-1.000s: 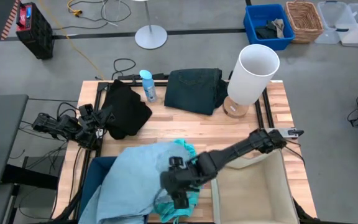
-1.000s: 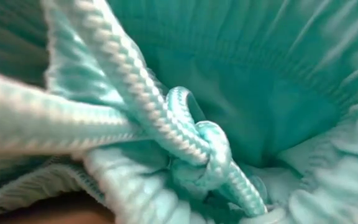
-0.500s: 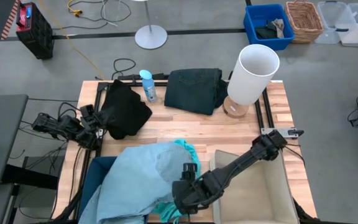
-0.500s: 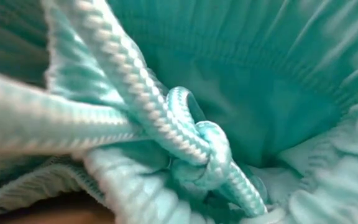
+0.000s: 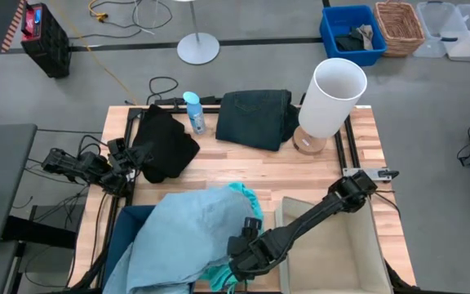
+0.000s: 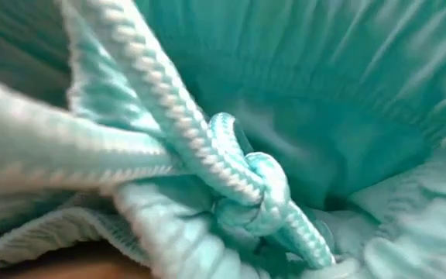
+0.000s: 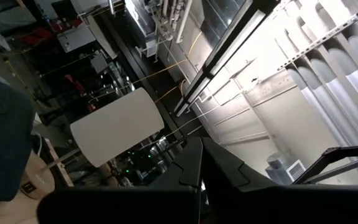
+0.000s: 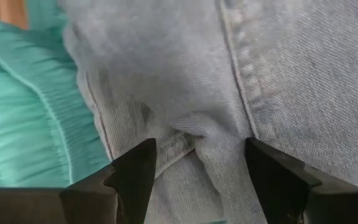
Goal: Sort clothes
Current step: Put the light blue jeans into the blue laundry organizer
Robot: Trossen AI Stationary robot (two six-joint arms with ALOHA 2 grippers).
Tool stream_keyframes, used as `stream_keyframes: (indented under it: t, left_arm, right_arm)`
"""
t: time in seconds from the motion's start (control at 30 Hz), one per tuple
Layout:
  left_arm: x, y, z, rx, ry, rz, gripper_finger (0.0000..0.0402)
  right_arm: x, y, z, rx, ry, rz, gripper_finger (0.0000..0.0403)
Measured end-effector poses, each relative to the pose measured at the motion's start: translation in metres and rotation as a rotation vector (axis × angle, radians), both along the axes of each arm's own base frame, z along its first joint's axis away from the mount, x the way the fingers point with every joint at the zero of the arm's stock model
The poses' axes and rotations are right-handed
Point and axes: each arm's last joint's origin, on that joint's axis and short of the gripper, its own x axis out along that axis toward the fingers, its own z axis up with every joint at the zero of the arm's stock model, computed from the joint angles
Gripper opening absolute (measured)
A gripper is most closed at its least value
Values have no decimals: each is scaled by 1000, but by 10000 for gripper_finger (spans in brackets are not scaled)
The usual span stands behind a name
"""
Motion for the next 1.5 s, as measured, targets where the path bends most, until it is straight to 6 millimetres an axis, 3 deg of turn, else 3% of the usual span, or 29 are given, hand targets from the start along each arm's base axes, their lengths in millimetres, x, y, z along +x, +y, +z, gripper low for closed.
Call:
stream_keyframes:
  t: [0.47,0.63,0.93,1.07,1.27,1.5]
  left_arm:
    - [0,0,-1,-13,-1,-9,6]
    - [0,0,-1,-13,-1,-10,6]
    - [0,0,-1,-12,-1,-9,6]
    - [0,0,-1,-12,-1,-9,6]
    - [0,0,-1,-14,-1,-10,6]
    - [0,0,-1,-22,-6,-15,6]
  right_arm:
    - [13,-23,-33,69,-33,-106,248]
    - [15,-30,-41,77,-36,-127,185]
    - [18,-35,-43,104,-38,-134,22]
    - [20,-35,-42,117,-56,-131,9]
    - [27,-32,-27,135,-95,-117,2]
    - [38,-20,15,161,-211,-35,1]
